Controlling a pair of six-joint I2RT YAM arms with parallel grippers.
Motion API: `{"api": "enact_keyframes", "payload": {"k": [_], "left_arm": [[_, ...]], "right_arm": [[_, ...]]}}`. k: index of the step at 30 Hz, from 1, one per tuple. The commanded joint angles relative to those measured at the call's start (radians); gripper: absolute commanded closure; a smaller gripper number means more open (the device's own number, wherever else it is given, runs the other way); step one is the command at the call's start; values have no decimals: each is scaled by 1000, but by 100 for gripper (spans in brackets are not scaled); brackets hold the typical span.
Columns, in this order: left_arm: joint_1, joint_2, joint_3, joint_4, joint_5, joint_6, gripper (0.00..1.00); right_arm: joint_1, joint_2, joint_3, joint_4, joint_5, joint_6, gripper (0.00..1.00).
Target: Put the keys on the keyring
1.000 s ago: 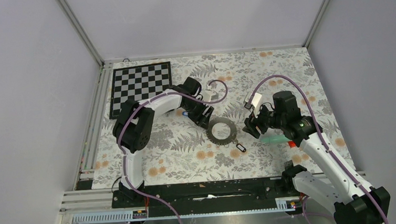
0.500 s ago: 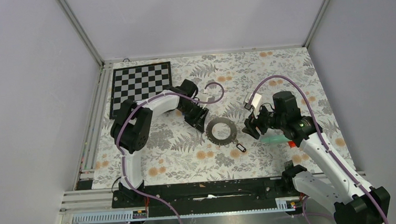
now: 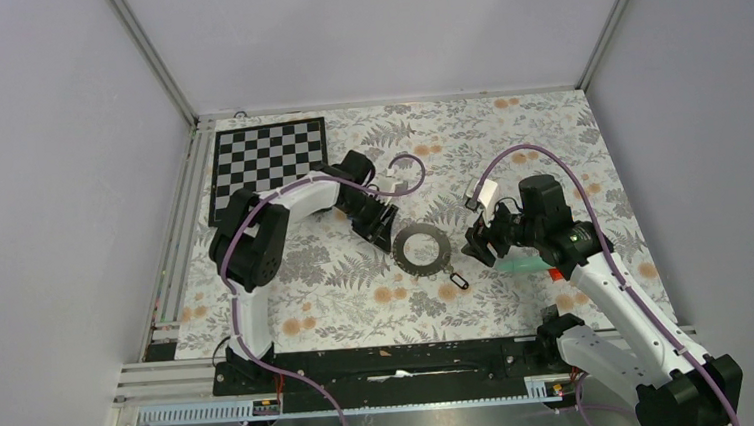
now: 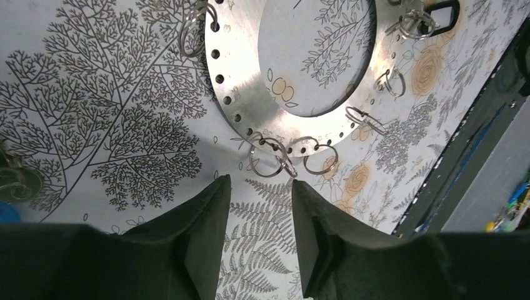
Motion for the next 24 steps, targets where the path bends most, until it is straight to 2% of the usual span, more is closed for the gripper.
{"api": "enact_keyframes", "payload": {"k": [1, 9, 19, 24], "left_arm": [[-4, -67, -40, 66, 14, 50, 55], [-24, -158, -139, 190, -86, 296, 53], [-72, -224, -263, 334, -146, 493, 54], [-102, -225, -278, 372, -170, 533, 55]], "right_arm": [[-7, -8, -4, 9, -28, -14, 31], [-8, -11, -9, 9, -27, -15, 31], [-11, -9, -11, 9, -34, -16, 30], [-11, -10, -11, 9, -36, -18, 30]]}}
